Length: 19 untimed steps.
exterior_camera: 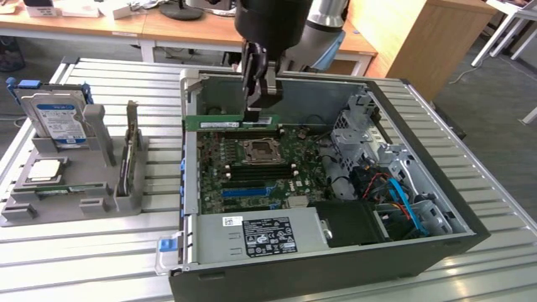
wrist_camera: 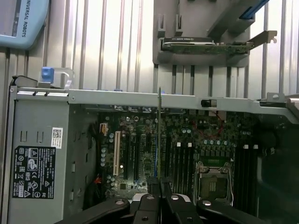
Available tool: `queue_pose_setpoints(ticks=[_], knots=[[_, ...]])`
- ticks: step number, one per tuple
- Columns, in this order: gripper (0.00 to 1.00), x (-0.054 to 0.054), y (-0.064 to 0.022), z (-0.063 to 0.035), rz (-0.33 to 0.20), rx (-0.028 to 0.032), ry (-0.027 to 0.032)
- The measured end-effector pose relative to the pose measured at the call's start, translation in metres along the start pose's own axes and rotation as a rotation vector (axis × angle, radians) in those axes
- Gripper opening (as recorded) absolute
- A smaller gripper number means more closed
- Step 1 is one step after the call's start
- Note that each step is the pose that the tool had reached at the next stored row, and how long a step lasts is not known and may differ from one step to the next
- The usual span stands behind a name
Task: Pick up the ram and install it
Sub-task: 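Pick up the ram and move it above insertion slot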
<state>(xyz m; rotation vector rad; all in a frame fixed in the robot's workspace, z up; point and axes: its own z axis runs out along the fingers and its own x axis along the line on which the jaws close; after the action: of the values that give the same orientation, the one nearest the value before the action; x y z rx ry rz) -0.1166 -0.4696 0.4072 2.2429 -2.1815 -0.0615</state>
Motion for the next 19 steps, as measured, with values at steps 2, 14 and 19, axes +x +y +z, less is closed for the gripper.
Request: queue_pose_setpoints(ticks=[2,14,19], knots=[[0.12,0.000,-0.0056,-0.0001,0.000,0.0000,0.0000],[0.12,0.003,-0.0381,-0.0008,0.000,0.0000,0.0000],[0.12,0.004,-0.0499,-0.0010,0.000,0.0000,-0.0001]])
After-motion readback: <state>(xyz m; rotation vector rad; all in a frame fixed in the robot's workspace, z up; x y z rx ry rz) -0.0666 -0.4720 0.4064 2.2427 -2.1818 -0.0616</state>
